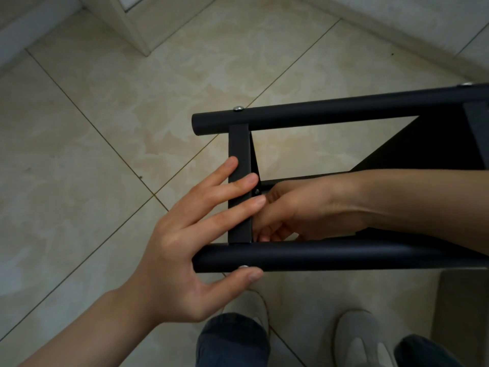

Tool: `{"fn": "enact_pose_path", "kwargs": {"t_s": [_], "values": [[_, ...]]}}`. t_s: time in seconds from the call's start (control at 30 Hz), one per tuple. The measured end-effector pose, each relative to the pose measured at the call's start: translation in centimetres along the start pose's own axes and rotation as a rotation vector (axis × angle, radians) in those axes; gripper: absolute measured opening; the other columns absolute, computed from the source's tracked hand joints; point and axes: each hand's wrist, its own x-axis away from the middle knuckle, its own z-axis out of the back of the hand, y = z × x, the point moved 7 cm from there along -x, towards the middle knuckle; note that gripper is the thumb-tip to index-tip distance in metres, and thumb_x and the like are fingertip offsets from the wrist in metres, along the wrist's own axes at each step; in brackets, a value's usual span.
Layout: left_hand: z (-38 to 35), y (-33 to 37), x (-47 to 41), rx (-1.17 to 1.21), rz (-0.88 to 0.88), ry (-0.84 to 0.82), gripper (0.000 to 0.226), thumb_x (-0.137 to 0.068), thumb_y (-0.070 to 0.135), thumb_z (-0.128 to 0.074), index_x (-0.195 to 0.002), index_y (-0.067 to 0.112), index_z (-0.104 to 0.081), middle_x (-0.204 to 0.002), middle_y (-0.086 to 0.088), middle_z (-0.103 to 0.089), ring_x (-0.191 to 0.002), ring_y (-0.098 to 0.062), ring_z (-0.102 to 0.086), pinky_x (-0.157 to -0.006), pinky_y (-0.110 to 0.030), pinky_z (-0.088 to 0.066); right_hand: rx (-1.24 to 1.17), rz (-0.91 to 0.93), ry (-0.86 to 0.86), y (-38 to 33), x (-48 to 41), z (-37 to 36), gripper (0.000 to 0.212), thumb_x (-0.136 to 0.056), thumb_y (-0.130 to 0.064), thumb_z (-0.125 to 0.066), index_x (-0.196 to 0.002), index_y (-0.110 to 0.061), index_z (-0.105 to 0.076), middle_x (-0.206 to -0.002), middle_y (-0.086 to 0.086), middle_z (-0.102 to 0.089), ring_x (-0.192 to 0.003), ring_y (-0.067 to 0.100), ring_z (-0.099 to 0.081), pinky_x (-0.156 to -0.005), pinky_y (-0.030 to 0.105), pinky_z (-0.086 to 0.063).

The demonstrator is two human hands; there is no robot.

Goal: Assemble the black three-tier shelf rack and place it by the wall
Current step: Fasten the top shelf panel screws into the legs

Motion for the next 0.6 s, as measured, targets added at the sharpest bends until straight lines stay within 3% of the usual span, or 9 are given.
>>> {"fn": "enact_pose_path", "kwargs": {"t_s": [0.07, 0.17, 0.43, 0.6], "values": [[0.01, -0.03, 0.06, 0.003, 0.001, 0.006, 0.059, -0.094, 0.044, -0.062, -0.139, 0.008, -0.05, -0.15, -0.01, -0.048, -0.15, -0.034, -0.032, -0.118, -0.047, -0.034, -0.001, 0.01, 0.0, 0.06, -0.1, -0.11, 0.027, -0.095, -0.029, -0.06, -0.109, -0.01, -0.07, -0.085, 0.001, -0.066, -0.083, 0.016, -0.059, -0.081, 0.032, -0.047], [-0.05, -0.04, 0.06, 0.005, 0.001, 0.009, 0.059, -0.095, 0.044, -0.061, -0.139, 0.006, -0.051, -0.15, -0.011, -0.048, -0.15, -0.035, -0.032, -0.118, -0.048, -0.034, -0.02, 0.052, -0.025, -0.26, 0.01, -0.44, 0.018, -0.096, -0.027, -0.059, -0.097, -0.017, -0.074, -0.092, 0.003, -0.068, -0.085, 0.015, -0.062, -0.084, 0.031, -0.05], [-0.01, 0.07, 0.07, 0.005, 0.003, 0.008, 0.059, -0.095, 0.045, -0.061, -0.139, 0.007, -0.05, -0.15, -0.009, -0.047, -0.15, -0.034, -0.032, -0.119, -0.046, -0.034, 0.035, 0.085, -0.035, -0.9, 0.6, 0.06, 0.025, -0.094, -0.023, -0.059, -0.074, -0.025, -0.075, -0.079, -0.003, -0.068, -0.076, 0.012, -0.054, -0.082, 0.038, -0.042], [-0.11, 0.05, 0.05, 0.006, 0.002, 0.008, 0.057, -0.095, 0.043, -0.062, -0.134, 0.002, -0.055, -0.148, -0.011, -0.049, -0.15, -0.035, -0.032, -0.119, -0.046, -0.034, 0.033, 0.042, -0.035, -0.51, 0.36, 0.11, 0.016, -0.094, -0.028, -0.061, -0.09, -0.02, -0.075, -0.076, -0.005, -0.065, -0.074, 0.01, -0.055, -0.079, 0.033, -0.045]]}}
